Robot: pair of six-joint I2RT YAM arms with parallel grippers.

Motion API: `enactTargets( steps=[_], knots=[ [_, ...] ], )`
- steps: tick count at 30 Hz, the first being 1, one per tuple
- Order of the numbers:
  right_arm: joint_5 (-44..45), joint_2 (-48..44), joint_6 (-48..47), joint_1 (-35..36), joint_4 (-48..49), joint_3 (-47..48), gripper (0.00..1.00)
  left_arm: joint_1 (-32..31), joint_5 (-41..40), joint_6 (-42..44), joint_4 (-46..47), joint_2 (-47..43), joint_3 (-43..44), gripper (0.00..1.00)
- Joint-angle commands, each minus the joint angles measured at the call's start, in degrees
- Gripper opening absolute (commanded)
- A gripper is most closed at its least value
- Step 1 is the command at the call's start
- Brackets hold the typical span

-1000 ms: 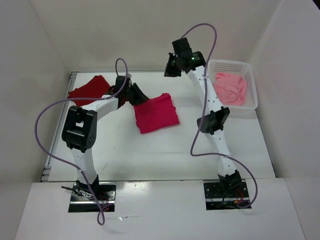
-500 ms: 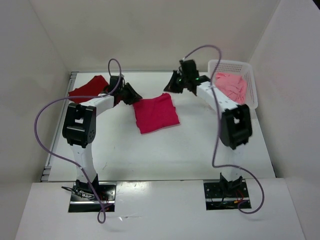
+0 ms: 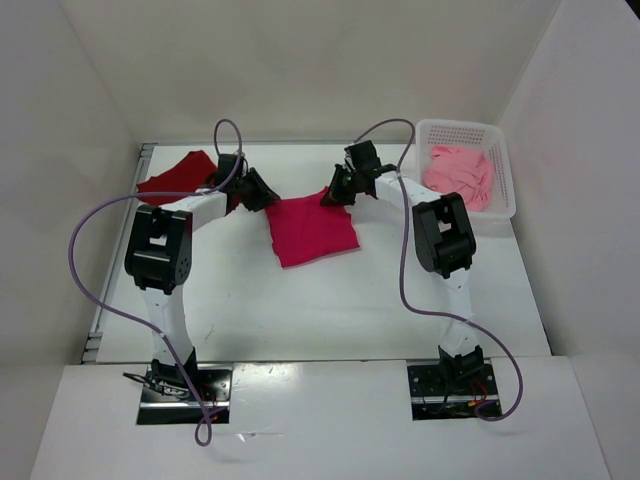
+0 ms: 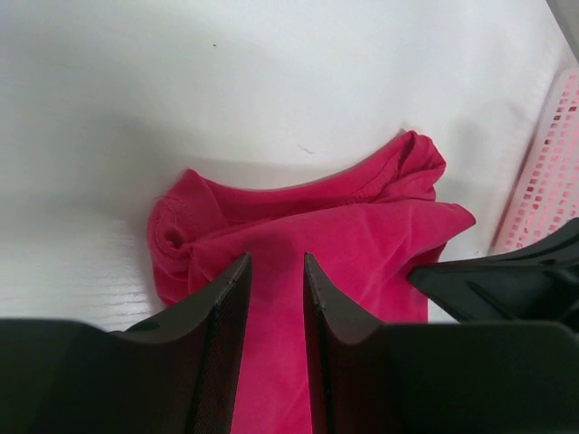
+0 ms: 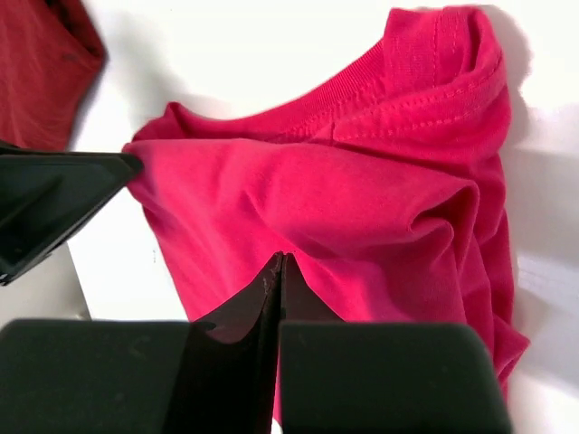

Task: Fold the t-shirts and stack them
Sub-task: Smooth out wrinkles on the folded tshirt, then put the neatly folded tshirt into the corner of the board with the left arm

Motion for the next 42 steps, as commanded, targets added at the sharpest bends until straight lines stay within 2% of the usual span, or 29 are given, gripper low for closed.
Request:
enactTargets(
  steps=[1,4,10,14,18,22,24,26,27,28,29,30,33,36,39,42],
  knots=[
    [-1.28,-1.89,-0.59,-0.78,2.60,1.69,0.00,0.86,-2.57,3.02,0.46,0.11,-0.65,0.36],
    [0.47,-4.54,-0.59,-0.78,3.47,0.54,0.00,1.38,-4.06,3.02,1.42,-3.93,-2.23,0.36],
    [-0.14,1.87,-0.59,-1.30,1.72,3.79,0.00,-0.10,-4.59,3.63,1.95,-10.44,-3.73,0.36],
    [-0.14,3.81,-0.07,-2.35,2.59,4.49,0.00,-2.73,-4.59,3.02,3.27,-10.45,-7.15,0.36],
    [0.91,5.66,-0.06,-2.89,2.07,5.02,0.00,-3.36,-4.59,3.71,2.75,-6.51,-8.65,0.36],
    [2.06,6.36,-0.06,-2.89,2.07,3.71,0.00,-2.83,-7.49,5.30,2.04,-9.91,-11.63,0.36],
    [2.59,5.84,-0.06,-2.89,2.07,3.70,0.00,-2.13,-8.02,5.92,1.43,-13.33,-13.39,0.41],
    [3.12,4.61,0.46,-2.89,1.28,3.70,0.02,-1.51,-6.89,5.92,1.42,-14.92,-14.88,0.52],
    [3.73,2.78,0.46,-2.89,1.28,3.70,0.05,-0.99,-6.18,5.92,1.42,-15.45,-15.50,0.60],
    [3.73,1.54,0.46,-2.89,0.67,4.49,0.11,-0.98,-5.39,5.92,1.42,-15.46,-16.03,0.64],
    [3.73,0.14,0.46,-2.89,0.66,4.49,0.19,-0.98,-3.12,5.92,1.42,-15.46,-16.82,0.67],
    [3.73,-1.53,0.46,-2.89,0.14,4.49,0.34,-0.98,-1.88,5.39,2.12,-14.76,-17.35,0.71],
    [3.73,-9.52,0.46,-2.89,0.13,2.04,0.52,-0.98,0.76,4.87,2.92,-12.39,-17.88,0.77],
    [5.57,-19.01,0.46,-2.89,0.13,-5.05,0.59,-0.98,3.21,4.86,4.14,-9.14,-16.75,0.78],
    [6.63,-28.68,1.25,-2.89,0.66,-12.17,0.62,-0.98,3.84,5.48,3.63,-5.80,-15.68,0.78],
    [7.16,-37.04,1.78,-3.50,1.28,-17.28,0.64,-1.60,3.84,6.00,4.14,-3.69,-15.07,0.73]
  ],
)
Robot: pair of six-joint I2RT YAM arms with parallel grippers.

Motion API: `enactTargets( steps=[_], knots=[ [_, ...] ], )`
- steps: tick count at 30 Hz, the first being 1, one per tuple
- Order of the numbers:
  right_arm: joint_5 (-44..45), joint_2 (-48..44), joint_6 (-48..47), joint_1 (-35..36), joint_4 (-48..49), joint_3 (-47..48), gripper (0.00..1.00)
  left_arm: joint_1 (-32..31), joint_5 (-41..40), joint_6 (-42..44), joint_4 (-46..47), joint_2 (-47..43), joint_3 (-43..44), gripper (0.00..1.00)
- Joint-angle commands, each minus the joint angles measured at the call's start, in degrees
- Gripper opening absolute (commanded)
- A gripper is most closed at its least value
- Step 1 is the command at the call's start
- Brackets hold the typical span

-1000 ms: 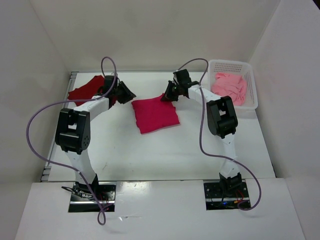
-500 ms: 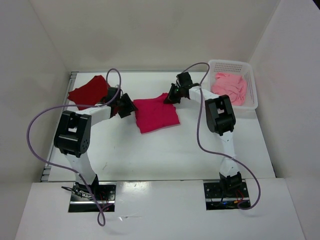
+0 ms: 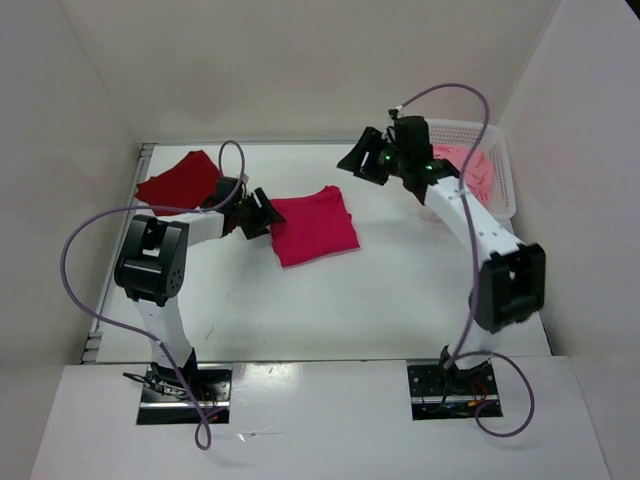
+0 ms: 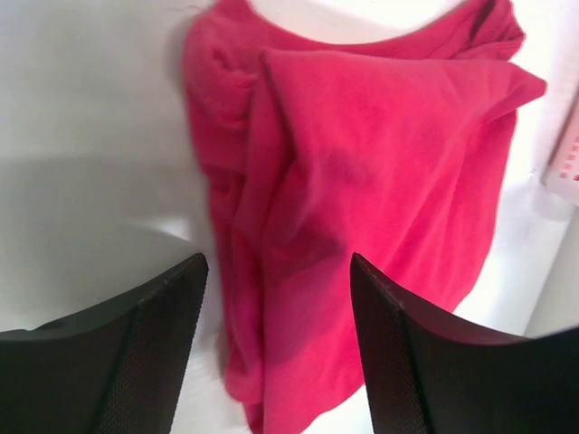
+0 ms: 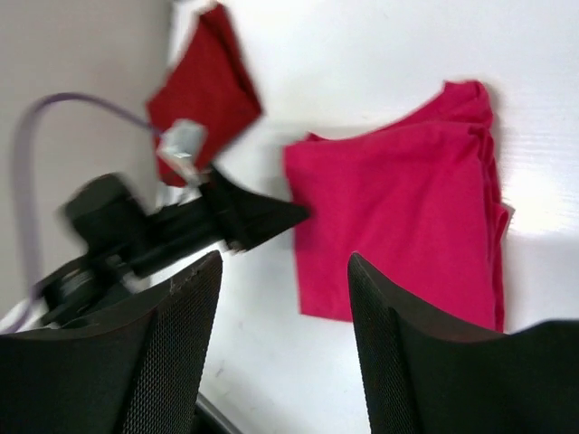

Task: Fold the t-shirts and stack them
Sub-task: Put the neatly folded tshirt into the corner of the board with the left arm

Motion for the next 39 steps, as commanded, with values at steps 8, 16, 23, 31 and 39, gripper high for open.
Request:
enactTargets(
  steps=[8,16,23,31,39],
  knots=[
    [0.38,-21.30,2.03,-4.29,0.73,-14.00,0.64,-3.87,4.89,-2.98,9.84,9.81,0.58,0.58],
    [-0.68,-27.45,3.26,-4.81,0.02,-23.14,0.64,-5.71,4.28,-4.58,9.25,8.67,13.22,0.10],
    [-1.20,-32.03,3.79,-5.34,-1.82,-26.84,0.64,-0.29,3.66,2.20,-2.43,7.28,29.22,0.04],
    [-4.19,-33.87,2.74,-5.34,-4.10,-27.54,0.64,16.06,4.19,3.35,-4.99,1.74,33.37,0.04],
    [-7.44,-34.40,1.59,-5.34,-4.63,-27.54,0.64,31.45,-0.12,7.13,-4.56,-0.29,21.42,0.33]
  ],
)
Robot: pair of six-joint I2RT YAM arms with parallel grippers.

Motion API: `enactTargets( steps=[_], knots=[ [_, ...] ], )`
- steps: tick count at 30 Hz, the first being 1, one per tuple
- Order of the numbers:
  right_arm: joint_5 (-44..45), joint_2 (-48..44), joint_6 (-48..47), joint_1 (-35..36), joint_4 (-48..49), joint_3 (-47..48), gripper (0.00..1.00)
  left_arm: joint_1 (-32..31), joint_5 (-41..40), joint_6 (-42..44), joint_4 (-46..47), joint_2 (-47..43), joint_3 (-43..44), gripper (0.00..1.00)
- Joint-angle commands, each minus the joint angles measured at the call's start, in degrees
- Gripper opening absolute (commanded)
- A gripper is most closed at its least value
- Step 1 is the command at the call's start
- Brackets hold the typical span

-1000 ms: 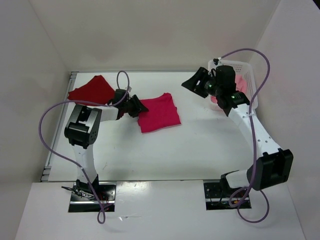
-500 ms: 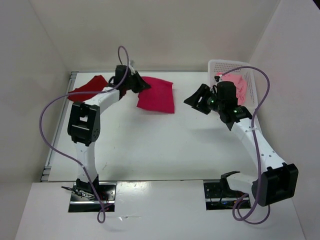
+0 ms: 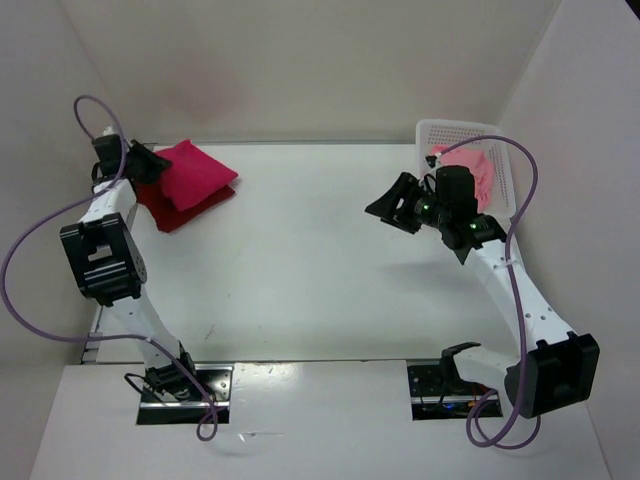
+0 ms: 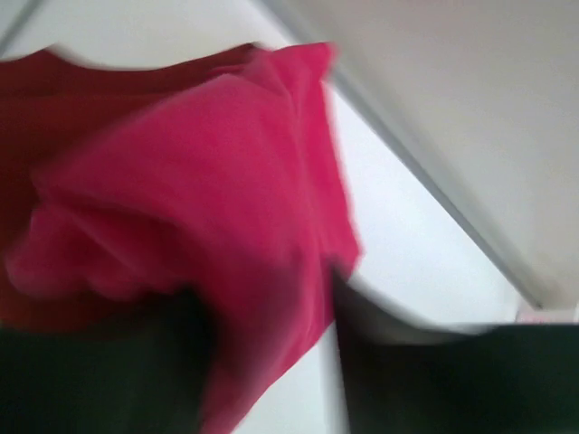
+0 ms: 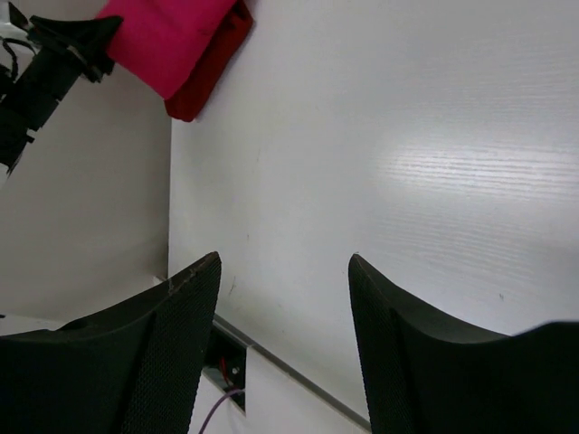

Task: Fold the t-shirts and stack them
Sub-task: Put the neatly folded tshirt into the corner of the board with the left arm

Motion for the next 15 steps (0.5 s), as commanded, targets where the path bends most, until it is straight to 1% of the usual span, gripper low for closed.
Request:
enactTargets(
  steps=[1,2,3,5,6,8,10,12,13,14,15],
  knots=[
    [-2.11,-2.49,-1.68,-0.40,-1.20,-0.38,0.66,3.37,-1.49,1.84,-0.68,-2.10,-4.46,0.65],
    [-2.11,-2.49,-1.69,-0.40,-1.21,-0.38,0.67,4.17,-1.50,1.31,-0.69,-2.97,-5.87,0.76],
    [-2.11,-2.49,-1.69,-0.40,-1.21,-0.38,0.67,4.88,-2.37,0.61,-0.69,-3.85,-7.45,0.85],
    [-2.11,-2.49,-1.69,-0.40,-1.21,-0.38,0.69,5.93,-4.74,-1.58,-0.69,-7.70,-10.79,1.00],
    [-2.11,-2.49,-1.69,-0.40,-1.21,-0.38,0.69,5.94,-5.88,-2.29,-0.69,-9.12,-14.02,1.00],
    [-1.59,-2.49,-1.69,-0.40,-1.21,-0.38,0.69,5.94,-8.86,-4.22,-0.69,-13.68,-16.68,1.00],
    [-1.06,-1.36,-1.69,-0.40,-1.21,0.33,0.69,5.94,-9.67,-5.63,-1.31,-17.03,-20.97,1.00],
    [2.17,-0.22,-1.69,-0.40,-1.21,2.34,0.67,5.94,-10.37,-8.08,-1.83,-22.82,-24.15,1.00],
    [3.93,0.40,-1.69,-0.40,-2.16,3.39,0.60,5.94,-10.37,-9.06,-1.22,-27.54,-26.16,1.00],
    [5.95,1.28,-1.69,-0.40,-2.87,4.71,0.51,5.94,-10.37,-9.94,-1.22,-30.03,-30.27,1.00],
    [8.06,2.24,-1.69,-0.40,-3.57,7.33,0.28,3.94,-10.98,-10.47,-1.22,-32.40,-31.88,1.00]
  ],
)
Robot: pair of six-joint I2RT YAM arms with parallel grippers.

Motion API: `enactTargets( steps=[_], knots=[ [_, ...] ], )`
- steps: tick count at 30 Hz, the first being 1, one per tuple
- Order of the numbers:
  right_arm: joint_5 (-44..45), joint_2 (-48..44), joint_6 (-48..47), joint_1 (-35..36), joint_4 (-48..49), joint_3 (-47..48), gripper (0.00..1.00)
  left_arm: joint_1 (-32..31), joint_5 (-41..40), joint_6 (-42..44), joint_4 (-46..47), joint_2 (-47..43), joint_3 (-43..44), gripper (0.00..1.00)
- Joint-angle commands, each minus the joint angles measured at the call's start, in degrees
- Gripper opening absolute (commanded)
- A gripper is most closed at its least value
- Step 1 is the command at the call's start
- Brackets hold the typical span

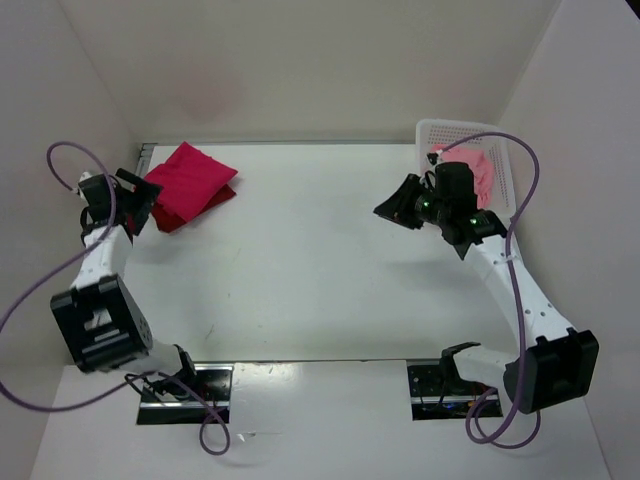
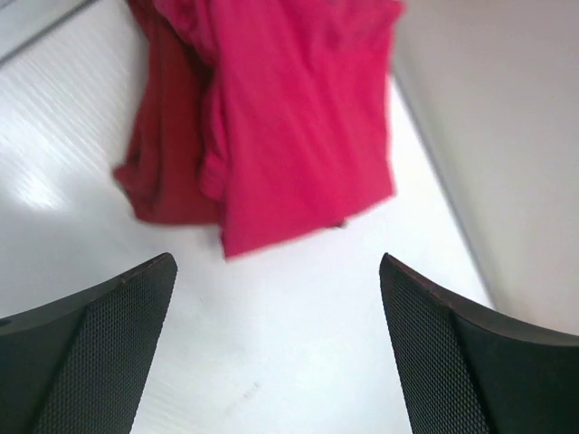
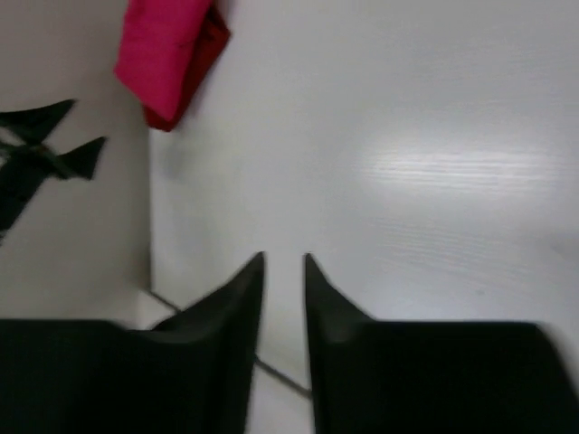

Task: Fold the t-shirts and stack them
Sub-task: Put the neatly folded tshirt into the corner of the board with the left arm, then grab crumpled tshirt from bin with the right arm

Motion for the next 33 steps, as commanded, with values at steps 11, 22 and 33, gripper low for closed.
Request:
enactTargets(
  steps=[11,22,33],
  knots=[
    [25.71,23.72,0.96,-16.66,-0.39,21.91,0.21,-27.02,3.33,2.38,-3.67,-22.71,-10.75,0.28],
    [32.76,42.09,1.05,-24.76,-2.23,31.92,0.62,-41.65,11.16,8.10,-4.99,-18.59,-13.56,0.31],
    [30.55,55.90,4.47,-25.03,-8.11,48.44,0.62,-43.58,11.95,7.05,-5.08,-21.92,-17.26,0.33]
  ],
)
